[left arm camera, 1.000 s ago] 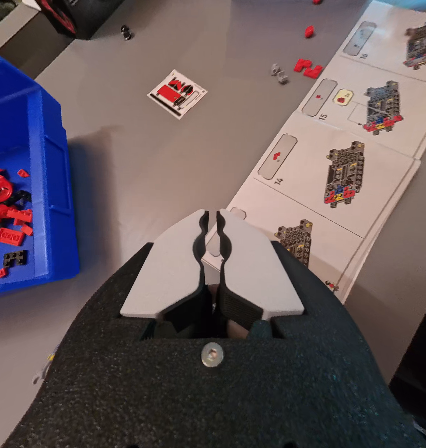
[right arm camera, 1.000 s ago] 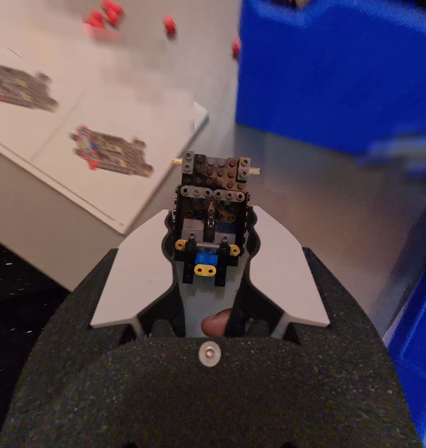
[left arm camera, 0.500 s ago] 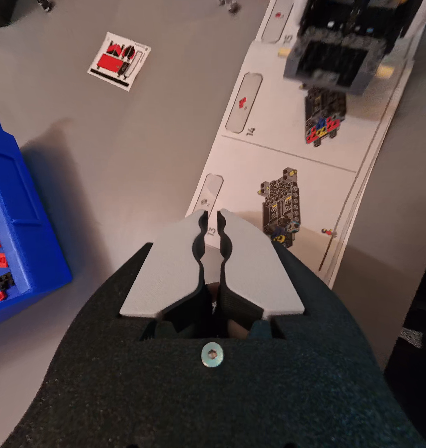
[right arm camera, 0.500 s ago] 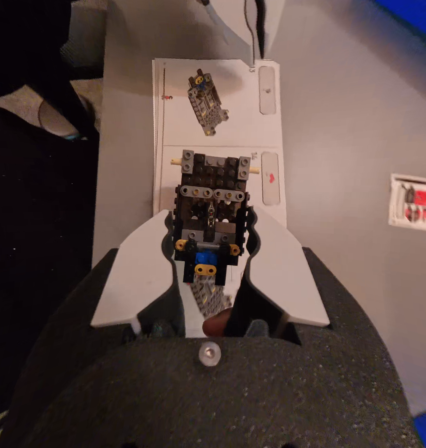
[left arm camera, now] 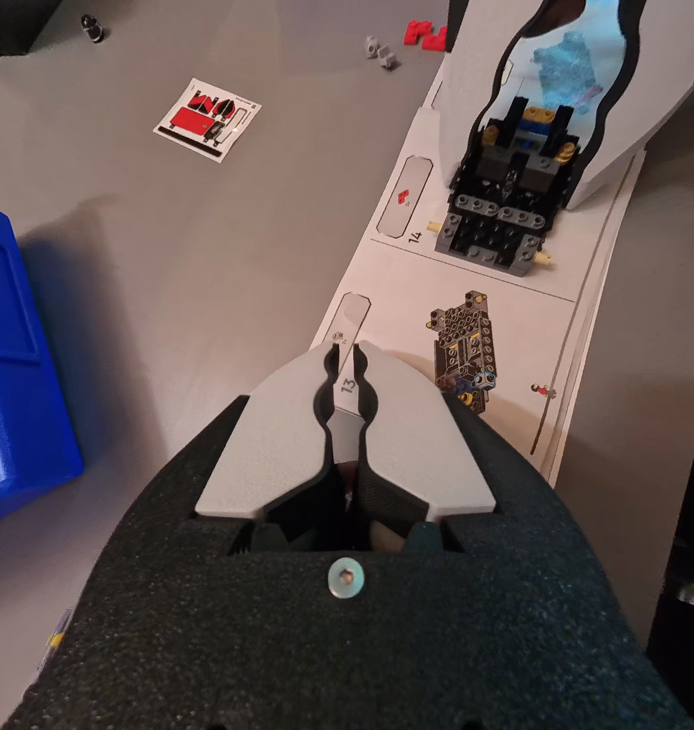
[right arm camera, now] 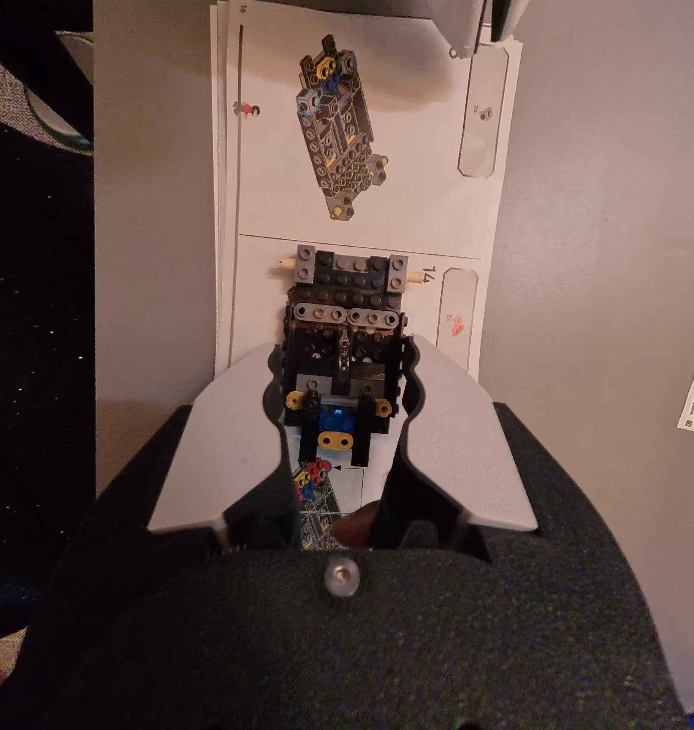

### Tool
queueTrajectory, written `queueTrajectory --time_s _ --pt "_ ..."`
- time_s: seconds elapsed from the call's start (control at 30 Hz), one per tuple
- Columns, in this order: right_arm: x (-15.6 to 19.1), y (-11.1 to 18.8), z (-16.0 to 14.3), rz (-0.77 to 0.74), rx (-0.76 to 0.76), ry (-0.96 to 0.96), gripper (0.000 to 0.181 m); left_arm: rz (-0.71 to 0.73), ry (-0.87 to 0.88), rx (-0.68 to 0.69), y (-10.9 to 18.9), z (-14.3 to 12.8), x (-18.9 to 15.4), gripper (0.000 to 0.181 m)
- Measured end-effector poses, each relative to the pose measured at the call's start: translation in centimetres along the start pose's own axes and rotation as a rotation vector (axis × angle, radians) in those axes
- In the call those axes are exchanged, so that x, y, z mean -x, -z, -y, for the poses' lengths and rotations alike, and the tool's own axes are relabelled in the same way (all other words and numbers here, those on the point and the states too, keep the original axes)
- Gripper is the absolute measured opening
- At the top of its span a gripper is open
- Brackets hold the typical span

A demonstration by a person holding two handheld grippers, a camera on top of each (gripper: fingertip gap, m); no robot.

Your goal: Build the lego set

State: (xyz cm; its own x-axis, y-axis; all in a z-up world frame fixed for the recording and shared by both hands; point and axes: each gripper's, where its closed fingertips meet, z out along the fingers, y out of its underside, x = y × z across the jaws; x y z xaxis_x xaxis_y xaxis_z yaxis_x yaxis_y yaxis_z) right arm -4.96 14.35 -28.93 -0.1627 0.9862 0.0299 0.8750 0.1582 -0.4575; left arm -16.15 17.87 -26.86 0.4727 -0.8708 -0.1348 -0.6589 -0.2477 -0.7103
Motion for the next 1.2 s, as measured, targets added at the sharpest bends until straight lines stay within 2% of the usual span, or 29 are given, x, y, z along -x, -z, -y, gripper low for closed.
queueTrajectory --time_s 0.4,0.47,0.53,0.6,0.67,0.8,0.9,1.07,1.2 --pt "-0.1 -0.1 0.1 -0.021 -0.032 -0.018 0.060 0.017 0.011 0.033 -0.2 -0.4 0.2 0.007" --pt "-0.7 0.1 -0.3 -0.068 -0.010 -0.107 0.060 0.023 0.009 0.025 0.0 -0.1 0.2 0.007" --pt "-1.7 0.5 -0.9 -0.154 0.007 -0.301 0.060 0.033 0.002 0.023 0.2 0.1 0.2 0.007" --pt "-1.4 0.9 -0.8 -0.158 -0.033 -0.474 0.073 0.033 -0.011 0.019 0.4 0.4 0.1 0.007" --pt "-0.5 1.9 -0.4 -0.125 -0.069 -0.485 0.085 0.028 -0.017 0.010 0.5 0.6 -0.1 0.007" --pt "-1.0 4.7 -2.6 -0.119 -0.086 -0.442 0.079 -0.070 -0.049 -0.002 0.6 1.4 -2.2 0.007" --pt "-0.4 4.8 -3.2 -0.029 -0.156 -0.503 0.077 -0.180 -0.091 0.007 -0.7 3.3 -5.0 0.008" --pt "0.5 3.5 -3.7 -0.034 -0.141 -0.468 0.078 -0.262 -0.146 0.090 -4.0 4.0 -7.8 0.010" --pt "2.9 3.0 -2.9 0.023 -0.145 -0.465 0.070 -0.197 -0.124 0.109 -5.0 4.4 -7.0 0.009"
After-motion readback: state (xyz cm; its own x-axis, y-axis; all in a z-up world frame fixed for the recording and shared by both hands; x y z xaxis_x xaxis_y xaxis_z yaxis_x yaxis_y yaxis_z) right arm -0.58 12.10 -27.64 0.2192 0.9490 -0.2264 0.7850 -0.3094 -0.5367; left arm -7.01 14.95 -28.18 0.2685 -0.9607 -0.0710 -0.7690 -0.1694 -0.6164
